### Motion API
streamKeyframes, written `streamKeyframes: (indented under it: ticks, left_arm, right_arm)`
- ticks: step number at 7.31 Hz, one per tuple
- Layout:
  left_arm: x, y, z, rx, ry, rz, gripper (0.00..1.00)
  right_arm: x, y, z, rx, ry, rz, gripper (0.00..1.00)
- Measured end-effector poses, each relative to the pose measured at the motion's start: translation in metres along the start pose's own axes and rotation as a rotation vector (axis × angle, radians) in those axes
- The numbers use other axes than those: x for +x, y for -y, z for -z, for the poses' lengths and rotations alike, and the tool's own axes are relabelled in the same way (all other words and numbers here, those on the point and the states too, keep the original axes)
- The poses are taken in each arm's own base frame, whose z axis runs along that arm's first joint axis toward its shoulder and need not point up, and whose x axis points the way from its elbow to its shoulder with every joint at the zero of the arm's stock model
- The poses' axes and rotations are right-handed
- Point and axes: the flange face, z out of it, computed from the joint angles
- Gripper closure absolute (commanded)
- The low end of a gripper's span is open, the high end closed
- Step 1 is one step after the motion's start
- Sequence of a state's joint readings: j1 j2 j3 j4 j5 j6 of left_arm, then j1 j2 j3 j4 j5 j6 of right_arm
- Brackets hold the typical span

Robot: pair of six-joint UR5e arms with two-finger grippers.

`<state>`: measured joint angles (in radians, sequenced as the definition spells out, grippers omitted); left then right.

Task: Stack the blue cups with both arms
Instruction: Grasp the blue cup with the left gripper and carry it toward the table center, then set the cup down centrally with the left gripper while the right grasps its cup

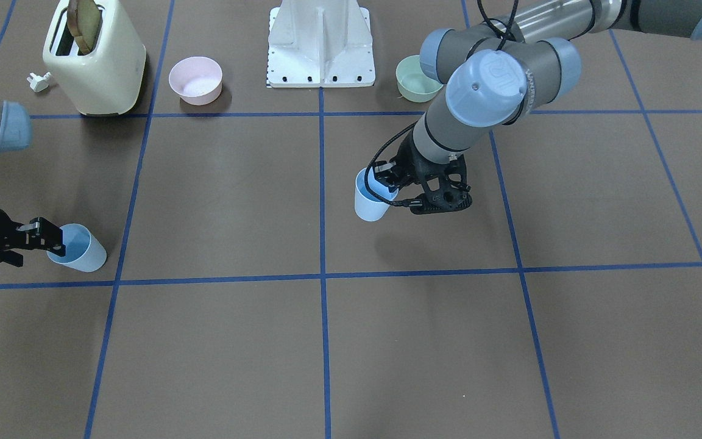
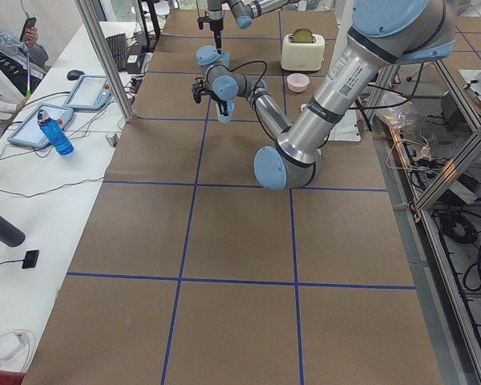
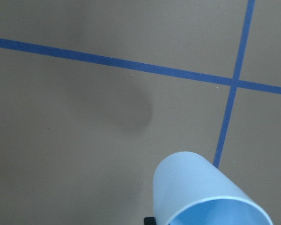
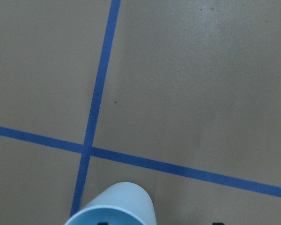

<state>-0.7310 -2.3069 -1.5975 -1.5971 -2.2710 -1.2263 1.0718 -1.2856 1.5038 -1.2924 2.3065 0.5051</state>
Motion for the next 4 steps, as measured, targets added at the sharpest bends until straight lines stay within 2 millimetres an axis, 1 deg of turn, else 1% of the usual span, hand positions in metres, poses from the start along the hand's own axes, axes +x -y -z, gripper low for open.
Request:
streamKeyframes:
  ticks: [2, 3, 4]
  left_arm:
    - [0.014, -0.016, -0.013, -0.017, 0.000, -0.018, 1.00]
    - [0.023, -0.023, -0.024, -0.024, 0.000, -0.033, 1.00]
    - [0.030, -0.026, -0.036, -0.022, -0.001, -0.049, 1.00]
  right_arm:
    - [0.001, -0.002, -0.003, -0.002, -0.005, -0.001, 0.38]
    - [0.000, -0.002, -0.004, -0.003, -0.006, 0.000, 0.49]
    - [0.000, -0.003, -0.004, -0.001, -0.008, 0.002, 0.61]
